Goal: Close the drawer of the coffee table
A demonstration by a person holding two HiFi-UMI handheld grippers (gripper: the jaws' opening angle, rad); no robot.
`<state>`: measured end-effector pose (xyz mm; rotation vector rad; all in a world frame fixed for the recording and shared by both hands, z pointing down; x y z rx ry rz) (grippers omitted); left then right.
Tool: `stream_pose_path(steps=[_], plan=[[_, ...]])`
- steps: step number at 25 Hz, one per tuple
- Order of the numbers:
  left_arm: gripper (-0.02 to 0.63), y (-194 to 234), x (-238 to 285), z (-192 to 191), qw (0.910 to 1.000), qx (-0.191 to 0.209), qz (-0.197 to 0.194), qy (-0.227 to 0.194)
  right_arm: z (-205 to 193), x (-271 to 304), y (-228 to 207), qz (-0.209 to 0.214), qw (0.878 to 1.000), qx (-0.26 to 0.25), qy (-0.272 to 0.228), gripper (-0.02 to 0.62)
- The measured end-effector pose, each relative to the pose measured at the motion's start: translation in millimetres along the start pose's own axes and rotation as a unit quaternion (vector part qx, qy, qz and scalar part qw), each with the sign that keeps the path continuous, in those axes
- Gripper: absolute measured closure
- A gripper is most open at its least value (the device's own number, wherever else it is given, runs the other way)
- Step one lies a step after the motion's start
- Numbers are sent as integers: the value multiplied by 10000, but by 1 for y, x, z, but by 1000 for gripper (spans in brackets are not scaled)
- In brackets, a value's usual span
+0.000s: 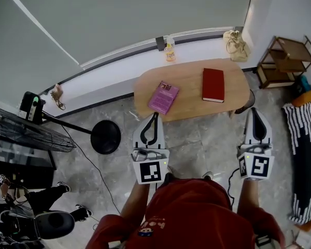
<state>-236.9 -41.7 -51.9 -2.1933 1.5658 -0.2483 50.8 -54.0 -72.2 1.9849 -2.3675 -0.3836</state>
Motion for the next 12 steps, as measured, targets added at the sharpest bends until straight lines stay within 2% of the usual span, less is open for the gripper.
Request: stream_pose_path(steps=[3, 6, 8, 12], plan=[[600, -3, 1, -1, 9992, -382, 99, -64, -2, 0, -1, 12, 10000, -16, 28, 598], [600, -5, 1, -1, 9999, -127, -27, 47, -3, 0, -1, 32, 10000, -14, 53, 598], [600, -7, 0, -2, 9999, -120, -46, 75, -4, 0, -1, 40, 10000, -5, 72, 598], [600, -10, -2, -4, 9990, -443, 65, -7, -8, -2, -1, 59, 9999, 17, 86, 598]])
Point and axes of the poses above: the fingertips, and each gripper's own axes: x forward along the fingers, y to its left, z out of its top, the point moved 3 cm from there along -x, backward along the fingers, and after that the axes turned 3 degrees about -z, right-handed, at the moved point
